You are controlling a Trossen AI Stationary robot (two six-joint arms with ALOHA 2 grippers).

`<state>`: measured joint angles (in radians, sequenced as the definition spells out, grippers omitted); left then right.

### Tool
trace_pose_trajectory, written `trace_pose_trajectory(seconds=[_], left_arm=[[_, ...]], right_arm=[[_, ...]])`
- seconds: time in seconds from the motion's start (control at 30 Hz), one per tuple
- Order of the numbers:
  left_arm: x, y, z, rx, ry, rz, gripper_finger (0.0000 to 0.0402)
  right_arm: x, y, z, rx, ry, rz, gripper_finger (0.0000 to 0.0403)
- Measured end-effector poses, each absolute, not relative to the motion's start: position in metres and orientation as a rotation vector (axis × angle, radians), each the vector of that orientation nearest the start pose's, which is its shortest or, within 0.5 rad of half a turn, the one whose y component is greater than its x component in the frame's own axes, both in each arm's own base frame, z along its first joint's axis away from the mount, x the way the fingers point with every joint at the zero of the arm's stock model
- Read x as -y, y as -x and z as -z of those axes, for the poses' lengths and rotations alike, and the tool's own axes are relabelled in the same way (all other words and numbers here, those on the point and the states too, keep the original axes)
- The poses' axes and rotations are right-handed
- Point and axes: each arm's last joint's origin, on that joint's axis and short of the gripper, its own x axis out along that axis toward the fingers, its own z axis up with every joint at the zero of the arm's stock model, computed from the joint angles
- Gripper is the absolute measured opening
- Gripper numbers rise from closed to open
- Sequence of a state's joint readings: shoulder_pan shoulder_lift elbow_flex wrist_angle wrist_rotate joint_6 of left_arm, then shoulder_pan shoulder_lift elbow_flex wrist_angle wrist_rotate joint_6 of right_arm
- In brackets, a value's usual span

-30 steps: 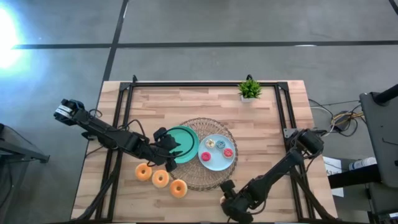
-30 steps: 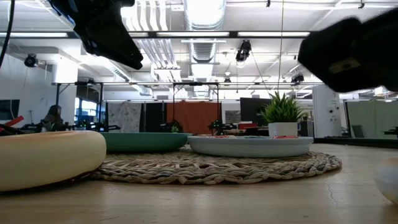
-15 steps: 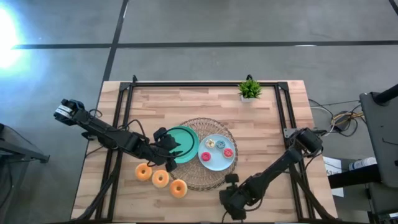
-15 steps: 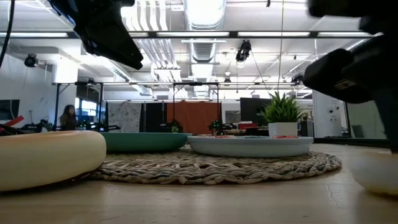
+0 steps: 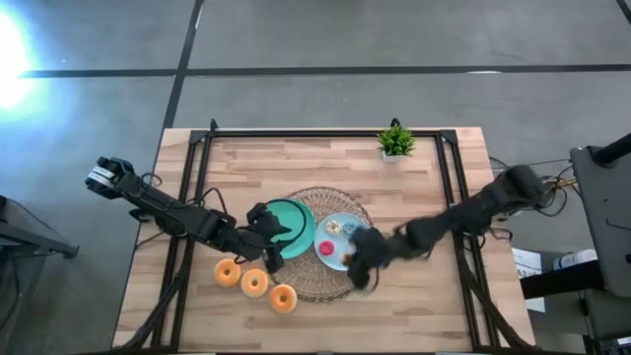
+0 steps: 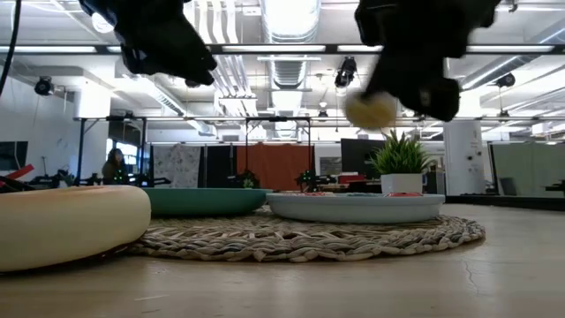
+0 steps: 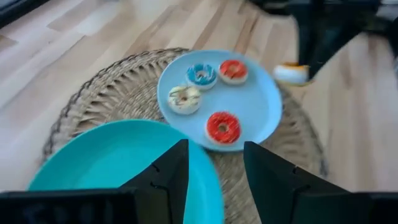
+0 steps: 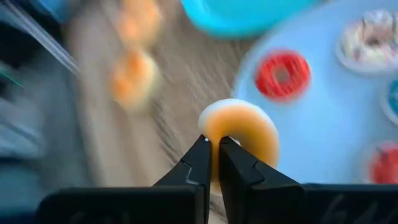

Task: Pick & Place donuts
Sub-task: Put the small yellow donut on the light blue plate

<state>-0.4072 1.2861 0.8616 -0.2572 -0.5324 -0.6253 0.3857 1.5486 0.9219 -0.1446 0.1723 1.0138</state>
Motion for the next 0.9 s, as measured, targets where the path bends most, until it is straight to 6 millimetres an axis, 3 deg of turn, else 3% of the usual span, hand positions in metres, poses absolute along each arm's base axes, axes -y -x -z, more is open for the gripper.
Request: trace_pose_trajectory(seconds=[0.2,0.37,0.5,0.77,0.9], left_arm=[[0.093,-0.26,-0.266,-0.385,0.346,-0.274,0.0128],[0.093,-0.266,-0.278,-0.232,0.229,-0.342,0.0128],[0.096,-0.277,-0.283,-0.138,0.02,-0.392,0.0128],[0.103,-0.309,-0.26,-0.027,-0.043,-0.561,0.0147],[0.107,-0.327,-0.258,-0.042,-0.128,-0.679,0.0163]], right_arm=[[-0.066,-0.277,-0.219,-0.185,-1.185,0.187,0.0013],[-0.055,-0.262,-0.219,0.143,-1.322,0.314,0.0013],[-0.054,-0.264,-0.225,0.22,-1.325,0.341,0.0013],[-0.053,-0.28,-0.261,0.312,-1.267,0.341,0.0013],[-0.054,-0.283,-0.266,0.301,-1.255,0.355,0.0013]])
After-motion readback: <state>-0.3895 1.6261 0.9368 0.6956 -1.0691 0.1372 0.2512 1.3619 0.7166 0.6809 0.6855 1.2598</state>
